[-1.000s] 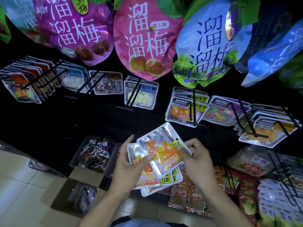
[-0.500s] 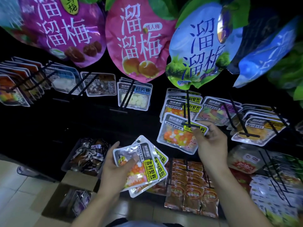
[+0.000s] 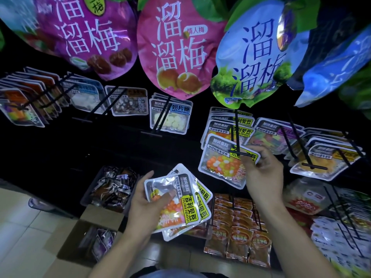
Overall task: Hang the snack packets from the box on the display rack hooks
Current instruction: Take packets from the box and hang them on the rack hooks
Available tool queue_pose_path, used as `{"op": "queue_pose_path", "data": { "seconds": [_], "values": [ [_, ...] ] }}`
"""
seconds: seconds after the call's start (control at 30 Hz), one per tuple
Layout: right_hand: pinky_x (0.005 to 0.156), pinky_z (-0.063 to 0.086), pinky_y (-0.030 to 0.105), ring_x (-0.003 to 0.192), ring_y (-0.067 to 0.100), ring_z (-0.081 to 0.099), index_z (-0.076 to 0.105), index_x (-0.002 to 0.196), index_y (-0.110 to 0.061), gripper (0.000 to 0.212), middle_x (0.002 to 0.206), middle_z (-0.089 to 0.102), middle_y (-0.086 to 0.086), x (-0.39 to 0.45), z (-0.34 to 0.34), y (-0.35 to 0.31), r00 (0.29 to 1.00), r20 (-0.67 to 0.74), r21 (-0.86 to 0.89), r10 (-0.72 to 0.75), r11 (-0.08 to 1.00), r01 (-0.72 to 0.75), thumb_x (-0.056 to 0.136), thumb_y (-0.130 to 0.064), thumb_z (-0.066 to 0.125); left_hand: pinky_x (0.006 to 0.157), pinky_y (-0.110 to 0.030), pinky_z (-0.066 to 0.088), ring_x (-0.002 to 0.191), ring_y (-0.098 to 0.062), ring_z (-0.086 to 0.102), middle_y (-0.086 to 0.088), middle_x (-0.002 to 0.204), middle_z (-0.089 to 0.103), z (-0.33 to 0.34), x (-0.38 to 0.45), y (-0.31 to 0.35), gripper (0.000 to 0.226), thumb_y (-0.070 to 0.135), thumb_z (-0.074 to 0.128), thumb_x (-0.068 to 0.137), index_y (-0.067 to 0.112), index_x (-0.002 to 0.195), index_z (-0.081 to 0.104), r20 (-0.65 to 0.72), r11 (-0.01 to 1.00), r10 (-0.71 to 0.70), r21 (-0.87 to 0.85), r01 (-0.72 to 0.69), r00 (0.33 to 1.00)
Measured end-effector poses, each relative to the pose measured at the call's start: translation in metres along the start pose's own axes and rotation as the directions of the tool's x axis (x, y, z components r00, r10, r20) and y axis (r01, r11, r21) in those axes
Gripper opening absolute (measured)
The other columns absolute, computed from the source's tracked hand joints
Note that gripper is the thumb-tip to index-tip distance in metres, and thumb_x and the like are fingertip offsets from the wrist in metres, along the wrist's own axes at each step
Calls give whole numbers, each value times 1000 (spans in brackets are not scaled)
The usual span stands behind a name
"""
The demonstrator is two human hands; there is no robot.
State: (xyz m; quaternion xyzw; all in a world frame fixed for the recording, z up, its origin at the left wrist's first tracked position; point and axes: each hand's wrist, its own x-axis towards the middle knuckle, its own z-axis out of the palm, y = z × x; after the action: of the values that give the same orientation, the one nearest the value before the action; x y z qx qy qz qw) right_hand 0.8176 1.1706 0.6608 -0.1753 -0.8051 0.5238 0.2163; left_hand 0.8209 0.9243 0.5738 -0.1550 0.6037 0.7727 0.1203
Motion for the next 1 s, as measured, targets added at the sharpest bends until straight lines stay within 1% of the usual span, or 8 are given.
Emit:
{"op": "queue_pose_path", "data": {
  "seconds": [0.13, 0.23, 0.37, 0.5, 0.63, 0.77, 0.83, 1.0],
  "values": [
    [46, 26, 29, 49, 21, 26, 65, 100, -38, 18, 63, 35, 27, 7, 4, 3, 1000, 7, -11, -29, 1000, 29, 99, -20, 65, 76, -50, 65, 89, -33, 79, -7, 125, 71, -1, -1, 2, 73, 7, 85, 78, 45, 133, 55, 0, 1000, 5, -27, -5, 1000],
    [44, 27, 28, 47, 25, 28, 64, 98, -38, 11, 64, 41, 24, 21, 9, 7, 999, -9, 2, -40, 999, 40, 100, -27, 65, 75, -49, 65, 91, -31, 79, -5, 127, 71, 1, -1, 4, 72, 7, 85, 78, 47, 131, 56, -1, 1000, 18, -20, -18, 1000],
    [56, 35, 36, 62, 46, 48, 62, 93, -40, 6, 80, 53, 36, 43, 17, 14, 997, -33, -32, -72, 997, 71, 98, -37, 66, 76, -49, 65, 92, -30, 79, -4, 124, 72, 3, -4, 7, 72, 9, 86, 78, 51, 129, 57, 7, 1000, 30, -2, -30, 1000],
    [59, 36, 34, 59, 27, 46, 67, 100, -24, 11, 75, 53, 34, 64, 23, 19, 994, -66, -36, -92, 995, 90, 97, -35, 68, 79, -52, 64, 92, -30, 78, -4, 116, 75, 4, -6, 9, 73, 7, 85, 77, 50, 130, 57, 20, 1000, 31, 3, -31, 999],
    [59, 36, 31, 61, 24, 48, 67, 100, -18, 17, 77, 57, 32, 74, 29, 25, 992, -97, -42, -84, 996, 80, 95, -33, 71, 78, -53, 64, 91, -32, 79, -3, 117, 75, 5, -5, 11, 70, 9, 85, 77, 54, 124, 59, 7, 999, 38, 14, -38, 999],
    [71, 46, 14, 77, -1, 60, 60, 114, -16, 30, 97, 62, 3, 61, 27, 30, 983, -185, 54, -12, 998, 22, 91, -26, 76, 80, -52, 64, 92, -30, 78, -3, 120, 74, 8, -6, 13, 70, 17, 87, 70, 57, 121, 59, 1, 999, 47, 7, -47, 999],
    [79, 48, 16, 83, -9, 60, 56, 111, -21, 28, 102, 62, -4, 42, 24, 31, 976, -213, 113, 38, 993, -14, 91, -23, 76, 80, -52, 64, 94, -29, 78, -2, 122, 72, 10, -6, 14, 70, 16, 87, 71, 57, 120, 59, -2, 998, 63, -1, -63, 998],
    [66, 45, 21, 65, 6, 54, 63, 77, -22, 21, 69, 60, -6, -43, 27, 25, 987, 122, 103, 109, 987, -122, 87, -34, 77, 80, -51, 64, 97, -29, 77, 0, 115, 76, 20, -5, 13, 68, 4, 83, 80, 45, 129, 58, -45, 993, 108, -44, -110, 993]
  ]
}}
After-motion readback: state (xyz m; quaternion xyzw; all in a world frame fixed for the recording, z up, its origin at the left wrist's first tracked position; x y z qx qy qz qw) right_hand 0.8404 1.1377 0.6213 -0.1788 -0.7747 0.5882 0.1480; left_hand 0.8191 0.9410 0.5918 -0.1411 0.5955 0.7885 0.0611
